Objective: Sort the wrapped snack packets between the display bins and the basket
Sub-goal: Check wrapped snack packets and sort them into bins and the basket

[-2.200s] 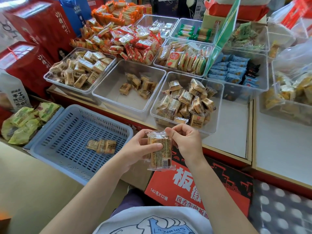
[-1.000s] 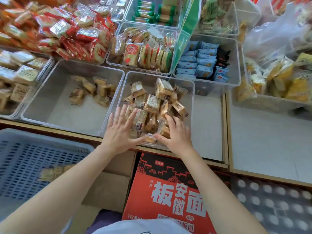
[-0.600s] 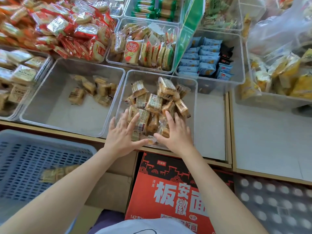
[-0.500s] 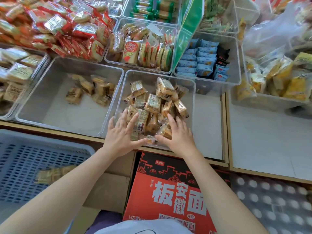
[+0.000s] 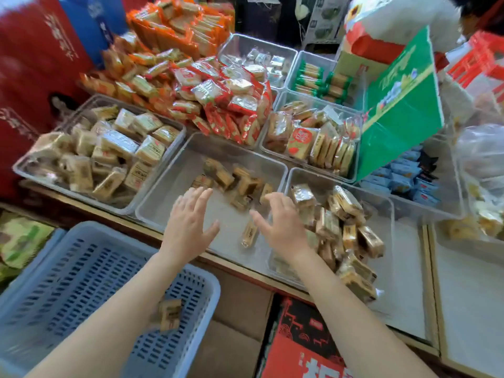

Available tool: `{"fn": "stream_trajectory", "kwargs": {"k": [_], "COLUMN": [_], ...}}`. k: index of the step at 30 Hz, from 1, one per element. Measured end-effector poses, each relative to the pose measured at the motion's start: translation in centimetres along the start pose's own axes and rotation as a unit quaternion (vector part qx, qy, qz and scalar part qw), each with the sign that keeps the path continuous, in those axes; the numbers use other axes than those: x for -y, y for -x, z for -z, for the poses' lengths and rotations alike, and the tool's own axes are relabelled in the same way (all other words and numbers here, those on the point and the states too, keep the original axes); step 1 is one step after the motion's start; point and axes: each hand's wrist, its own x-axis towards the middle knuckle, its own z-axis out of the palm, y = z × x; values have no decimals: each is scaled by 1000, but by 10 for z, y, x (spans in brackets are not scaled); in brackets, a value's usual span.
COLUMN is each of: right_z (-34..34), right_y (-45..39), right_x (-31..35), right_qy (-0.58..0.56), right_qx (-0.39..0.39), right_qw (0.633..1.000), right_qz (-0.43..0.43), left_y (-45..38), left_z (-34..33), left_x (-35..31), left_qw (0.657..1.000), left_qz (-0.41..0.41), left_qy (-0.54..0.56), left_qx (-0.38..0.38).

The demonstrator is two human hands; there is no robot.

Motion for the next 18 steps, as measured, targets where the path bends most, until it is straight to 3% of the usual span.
{"fn": "stream_trajectory", "kwargs": {"k": [4, 9, 18], "right_z": [-59, -107, -153], "right_y": [-71, -142, -210], "right_x": [46, 45, 33], "right_qy": [-55, -22, 73], "right_qx": [107, 38, 105], "right_qw": [991, 991, 987], "right_qz": [-64, -129, -99], "left_y": [-36, -47, -46], "left_z": [11, -3, -14], "left_x": [67, 111, 119], "left_qw": [994, 989, 991], "left_qz": [71, 102, 93], "left_qy": [-82, -95, -87], "left_qx": [30, 51, 36]}}
